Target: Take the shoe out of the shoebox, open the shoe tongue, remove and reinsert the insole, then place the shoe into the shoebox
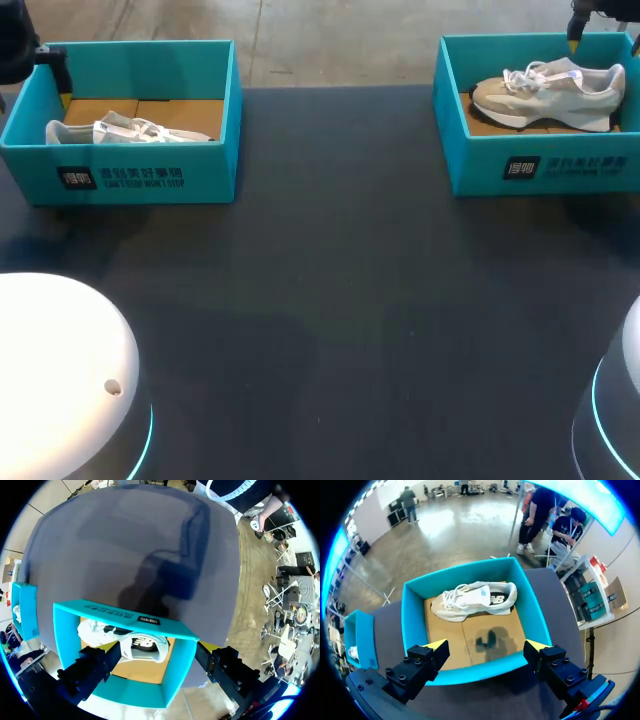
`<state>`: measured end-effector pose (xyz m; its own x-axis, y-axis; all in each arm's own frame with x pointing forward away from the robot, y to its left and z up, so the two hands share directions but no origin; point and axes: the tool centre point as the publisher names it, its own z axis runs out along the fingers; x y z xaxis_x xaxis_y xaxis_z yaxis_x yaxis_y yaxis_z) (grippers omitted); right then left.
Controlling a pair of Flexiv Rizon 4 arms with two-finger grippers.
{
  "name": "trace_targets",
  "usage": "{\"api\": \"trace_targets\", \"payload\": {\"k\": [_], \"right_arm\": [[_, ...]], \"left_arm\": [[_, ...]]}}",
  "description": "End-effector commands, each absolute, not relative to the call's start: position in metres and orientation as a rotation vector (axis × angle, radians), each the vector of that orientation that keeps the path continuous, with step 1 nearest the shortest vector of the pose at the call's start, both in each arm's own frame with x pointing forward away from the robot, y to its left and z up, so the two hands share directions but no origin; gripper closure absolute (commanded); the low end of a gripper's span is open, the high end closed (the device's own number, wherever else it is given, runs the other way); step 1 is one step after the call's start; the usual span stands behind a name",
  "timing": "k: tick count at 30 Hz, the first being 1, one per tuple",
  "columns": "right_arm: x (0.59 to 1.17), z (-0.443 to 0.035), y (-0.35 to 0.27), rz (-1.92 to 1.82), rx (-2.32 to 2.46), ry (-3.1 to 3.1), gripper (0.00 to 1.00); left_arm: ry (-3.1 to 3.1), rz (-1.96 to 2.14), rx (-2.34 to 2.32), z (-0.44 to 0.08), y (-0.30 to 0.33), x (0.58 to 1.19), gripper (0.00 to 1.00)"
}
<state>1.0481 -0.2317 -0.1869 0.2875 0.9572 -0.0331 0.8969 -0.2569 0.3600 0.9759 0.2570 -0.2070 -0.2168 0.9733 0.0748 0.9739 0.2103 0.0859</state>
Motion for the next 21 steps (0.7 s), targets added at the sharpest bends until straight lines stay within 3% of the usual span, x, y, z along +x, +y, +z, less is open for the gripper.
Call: {"api": "trace_targets", "payload": {"k": [1, 21], "right_arm": [[1.082, -0.195, -0.241, 0.24, 2.311, 1.705, 0.0], [1.121, -0.233, -0.3, 0.137, 2.41, 1.724, 0.0]], "left_arm": [[-2.439, -0.182, -1.964, -0.207, 0.257, 0.975, 0.0], [-2.439, -0.182, -1.964, -0.207, 0.257, 0.975, 0.0]]}}
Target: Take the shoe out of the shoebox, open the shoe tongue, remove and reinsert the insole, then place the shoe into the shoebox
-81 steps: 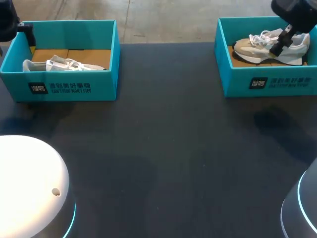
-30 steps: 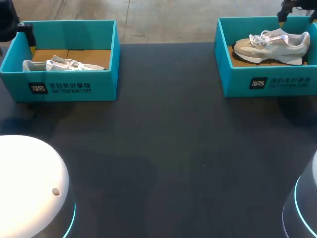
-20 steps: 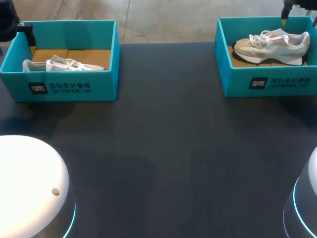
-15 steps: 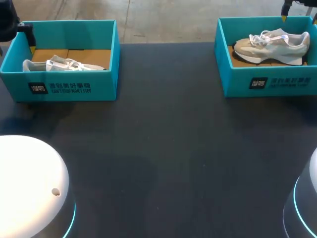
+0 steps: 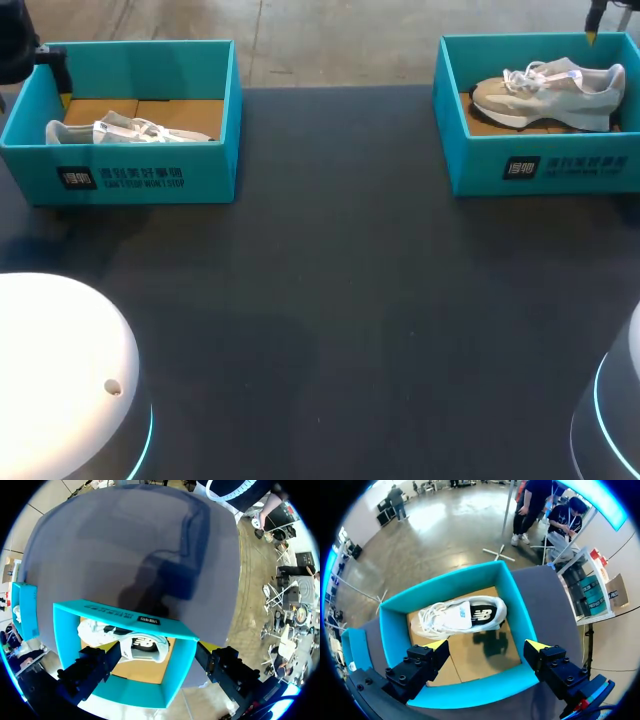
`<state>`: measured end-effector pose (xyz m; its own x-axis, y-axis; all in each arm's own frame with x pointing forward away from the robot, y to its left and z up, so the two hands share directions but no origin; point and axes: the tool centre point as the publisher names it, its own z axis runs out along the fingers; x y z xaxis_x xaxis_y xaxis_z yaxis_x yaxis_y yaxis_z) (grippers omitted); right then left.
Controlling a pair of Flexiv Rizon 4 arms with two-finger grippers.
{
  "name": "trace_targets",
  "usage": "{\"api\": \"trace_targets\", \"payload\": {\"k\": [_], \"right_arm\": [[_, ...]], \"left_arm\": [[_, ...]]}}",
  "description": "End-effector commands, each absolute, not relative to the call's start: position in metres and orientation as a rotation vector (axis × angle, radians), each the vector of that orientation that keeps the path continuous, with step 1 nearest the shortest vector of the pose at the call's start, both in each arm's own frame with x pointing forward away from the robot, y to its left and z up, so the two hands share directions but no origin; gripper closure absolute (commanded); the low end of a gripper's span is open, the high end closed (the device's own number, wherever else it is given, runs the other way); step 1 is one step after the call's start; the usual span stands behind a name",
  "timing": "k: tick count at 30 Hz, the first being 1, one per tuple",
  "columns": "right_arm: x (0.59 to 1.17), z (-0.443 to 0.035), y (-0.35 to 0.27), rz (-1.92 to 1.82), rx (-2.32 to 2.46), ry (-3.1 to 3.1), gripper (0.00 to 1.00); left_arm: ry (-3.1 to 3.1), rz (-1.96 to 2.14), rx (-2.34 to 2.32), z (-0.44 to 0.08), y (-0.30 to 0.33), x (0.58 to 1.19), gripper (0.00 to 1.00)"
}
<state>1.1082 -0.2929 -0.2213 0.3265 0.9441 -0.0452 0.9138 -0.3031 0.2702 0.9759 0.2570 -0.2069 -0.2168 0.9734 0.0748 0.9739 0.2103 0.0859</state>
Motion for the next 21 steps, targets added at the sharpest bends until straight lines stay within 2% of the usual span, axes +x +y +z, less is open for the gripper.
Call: {"api": "trace_targets", "payload": {"k": [1, 16, 21], "right_arm": [[1.121, -0.234, -0.302, 0.156, 2.388, 1.735, 0.0], [1.121, -0.234, -0.302, 0.156, 2.388, 1.735, 0.0], [1.134, -0.252, -0.313, 0.136, 2.459, 1.622, 0.0]], "left_arm": [[-2.439, -0.182, -1.964, -0.207, 0.257, 0.975, 0.0], [-2.439, -0.182, -1.964, -0.207, 0.257, 0.975, 0.0], [-2.439, -0.182, -1.964, -0.207, 0.257, 0.975, 0.0]]}}
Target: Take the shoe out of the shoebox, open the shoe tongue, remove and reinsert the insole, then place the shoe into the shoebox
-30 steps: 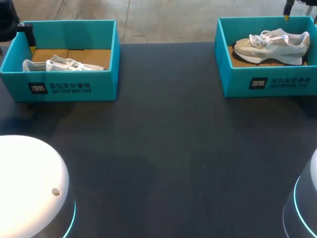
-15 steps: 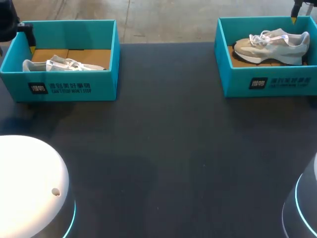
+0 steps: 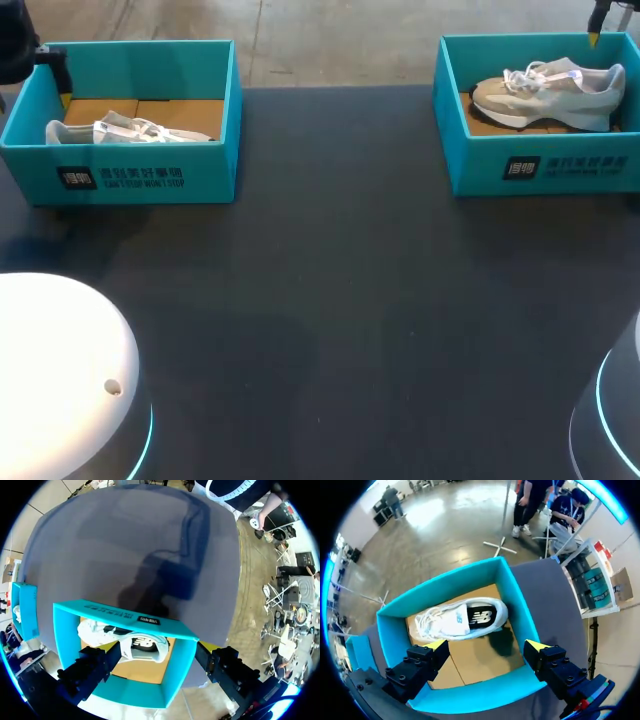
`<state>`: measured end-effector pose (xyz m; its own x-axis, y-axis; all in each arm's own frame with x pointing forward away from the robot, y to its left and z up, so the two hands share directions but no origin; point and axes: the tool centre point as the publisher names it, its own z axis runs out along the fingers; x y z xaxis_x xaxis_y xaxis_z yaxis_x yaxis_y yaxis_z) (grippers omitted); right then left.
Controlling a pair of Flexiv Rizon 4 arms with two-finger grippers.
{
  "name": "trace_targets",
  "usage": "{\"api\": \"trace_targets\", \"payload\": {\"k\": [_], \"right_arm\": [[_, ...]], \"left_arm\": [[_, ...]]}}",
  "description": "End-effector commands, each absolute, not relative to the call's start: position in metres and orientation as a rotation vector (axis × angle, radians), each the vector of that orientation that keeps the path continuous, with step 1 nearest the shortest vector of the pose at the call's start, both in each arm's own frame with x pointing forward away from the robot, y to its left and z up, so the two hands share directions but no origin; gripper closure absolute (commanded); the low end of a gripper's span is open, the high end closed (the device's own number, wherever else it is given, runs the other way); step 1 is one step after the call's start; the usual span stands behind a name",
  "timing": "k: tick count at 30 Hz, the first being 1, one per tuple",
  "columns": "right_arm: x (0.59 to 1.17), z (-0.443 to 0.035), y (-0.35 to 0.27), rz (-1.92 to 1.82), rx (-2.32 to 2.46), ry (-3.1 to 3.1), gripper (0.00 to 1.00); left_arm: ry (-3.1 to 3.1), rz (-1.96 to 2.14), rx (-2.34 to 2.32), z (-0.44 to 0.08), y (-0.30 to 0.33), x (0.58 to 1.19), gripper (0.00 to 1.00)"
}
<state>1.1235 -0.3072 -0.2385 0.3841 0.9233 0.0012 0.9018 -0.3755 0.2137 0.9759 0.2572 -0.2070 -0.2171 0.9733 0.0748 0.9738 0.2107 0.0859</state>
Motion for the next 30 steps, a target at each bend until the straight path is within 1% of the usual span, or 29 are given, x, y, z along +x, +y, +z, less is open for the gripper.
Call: {"api": "trace_targets", "payload": {"k": [1, 4, 5, 6, 7, 8, 9, 10, 11, 13, 22, 24, 30], "right_arm": [[1.137, -0.254, -0.314, 0.138, 2.452, 1.619, 0.0], [1.146, -0.26, -0.317, 0.123, 2.445, 1.609, 0.01], [1.149, -0.262, -0.318, 0.119, 2.443, 1.612, 0.13], [1.151, -0.264, -0.319, 0.113, 2.445, 1.618, 0.29], [1.153, -0.266, -0.32, 0.108, 2.446, 1.621, 0.39], [1.155, -0.267, -0.321, 0.103, 2.447, 1.621, 0.43], [1.156, -0.268, -0.322, 0.102, 2.453, 1.618, 0.43], [1.158, -0.27, -0.324, 0.092, 2.459, 1.618, 0.46], [1.158, -0.271, -0.325, 0.086, 2.463, 1.615, 0.53], [1.161, -0.274, -0.327, 0.08, 2.47, 1.614, 0.58], [1.171, -0.292, -0.339, -0.002, 2.503, 1.634, 0.56], [1.171, -0.295, -0.338, -0.008, 2.509, 1.632, 0.53], [1.171, -0.31, -0.346, -0.062, 2.513, 1.623, 0.54]], "left_arm": [[-2.439, -0.182, -1.964, -0.207, 0.257, 0.975, 0.0], [-2.439, -0.182, -1.964, -0.207, 0.257, 0.975, 0.0], [-2.439, -0.182, -1.964, -0.207, 0.257, 0.975, 0.0], [-2.439, -0.182, -1.964, -0.207, 0.257, 0.975, 0.0], [-2.439, -0.182, -1.964, -0.207, 0.257, 0.975, 0.0], [-2.439, -0.182, -1.964, -0.207, 0.257, 0.975, 0.0], [-2.439, -0.182, -1.964, -0.207, 0.257, 0.975, 0.0], [-2.439, -0.182, -1.964, -0.207, 0.257, 0.975, 0.0], [-2.439, -0.182, -1.964, -0.207, 0.257, 0.975, 0.0], [-2.439, -0.182, -1.964, -0.207, 0.257, 0.975, 0.0], [-2.439, -0.182, -1.964, -0.207, 0.257, 0.975, 0.0], [-2.439, -0.182, -1.964, -0.207, 0.257, 0.975, 0.0], [-2.439, -0.182, -1.964, -0.207, 0.257, 0.975, 0.0]]}}
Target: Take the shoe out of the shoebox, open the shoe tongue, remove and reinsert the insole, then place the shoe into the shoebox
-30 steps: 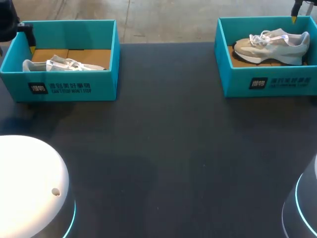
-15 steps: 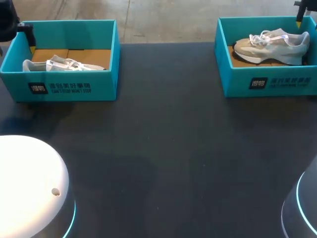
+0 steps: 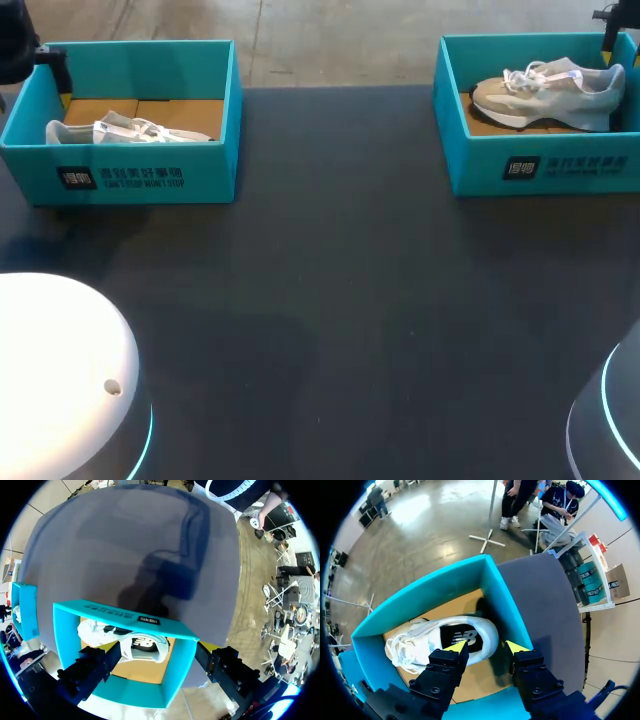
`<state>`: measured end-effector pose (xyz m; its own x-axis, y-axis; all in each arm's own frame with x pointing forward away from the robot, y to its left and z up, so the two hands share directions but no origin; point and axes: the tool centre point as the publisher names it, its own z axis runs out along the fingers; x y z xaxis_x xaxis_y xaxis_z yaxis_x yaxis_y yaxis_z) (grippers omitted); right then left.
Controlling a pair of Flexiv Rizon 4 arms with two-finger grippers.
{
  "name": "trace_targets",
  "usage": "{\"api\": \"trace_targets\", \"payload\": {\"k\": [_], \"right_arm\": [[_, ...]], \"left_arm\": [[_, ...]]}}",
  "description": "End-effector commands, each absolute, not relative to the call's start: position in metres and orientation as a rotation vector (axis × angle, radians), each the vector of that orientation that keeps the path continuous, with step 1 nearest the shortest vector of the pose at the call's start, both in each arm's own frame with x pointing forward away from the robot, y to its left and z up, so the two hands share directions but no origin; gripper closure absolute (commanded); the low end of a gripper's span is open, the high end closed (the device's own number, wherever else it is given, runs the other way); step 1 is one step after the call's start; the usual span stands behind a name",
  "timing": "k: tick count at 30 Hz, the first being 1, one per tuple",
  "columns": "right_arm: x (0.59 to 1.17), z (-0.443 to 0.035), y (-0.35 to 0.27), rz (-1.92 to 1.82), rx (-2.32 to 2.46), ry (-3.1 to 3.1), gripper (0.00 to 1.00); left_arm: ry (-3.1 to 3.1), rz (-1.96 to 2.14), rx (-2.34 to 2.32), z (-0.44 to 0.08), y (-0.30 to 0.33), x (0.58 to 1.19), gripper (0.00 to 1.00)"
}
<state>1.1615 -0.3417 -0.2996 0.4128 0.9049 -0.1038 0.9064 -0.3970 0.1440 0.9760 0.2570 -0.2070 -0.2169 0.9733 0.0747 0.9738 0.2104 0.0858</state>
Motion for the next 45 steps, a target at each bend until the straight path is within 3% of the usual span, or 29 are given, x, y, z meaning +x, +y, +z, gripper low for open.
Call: {"api": "trace_targets", "payload": {"k": [1, 37, 41, 44, 45], "right_arm": [[1.171, -0.312, -0.347, -0.067, 2.512, 1.623, 0.54], [1.171, -0.354, -0.349, -0.185, 2.535, 1.618, 0.63], [1.17, -0.355, -0.349, -0.196, 2.542, 1.606, 0.71], [1.169, -0.354, -0.35, -0.212, 2.541, 1.594, 1.0], [1.169, -0.353, -0.35, -0.213, 2.541, 1.593, 1.0]], "left_arm": [[-2.439, -0.182, -1.964, -0.207, 0.257, 0.975, 0.0], [-2.439, -0.182, -1.964, -0.207, 0.257, 0.975, 0.0], [-2.439, -0.182, -1.964, -0.207, 0.257, 0.975, 0.0], [-2.439, -0.182, -1.964, -0.207, 0.257, 0.975, 0.0], [-2.439, -0.182, -1.964, -0.207, 0.257, 0.975, 0.0]]}}
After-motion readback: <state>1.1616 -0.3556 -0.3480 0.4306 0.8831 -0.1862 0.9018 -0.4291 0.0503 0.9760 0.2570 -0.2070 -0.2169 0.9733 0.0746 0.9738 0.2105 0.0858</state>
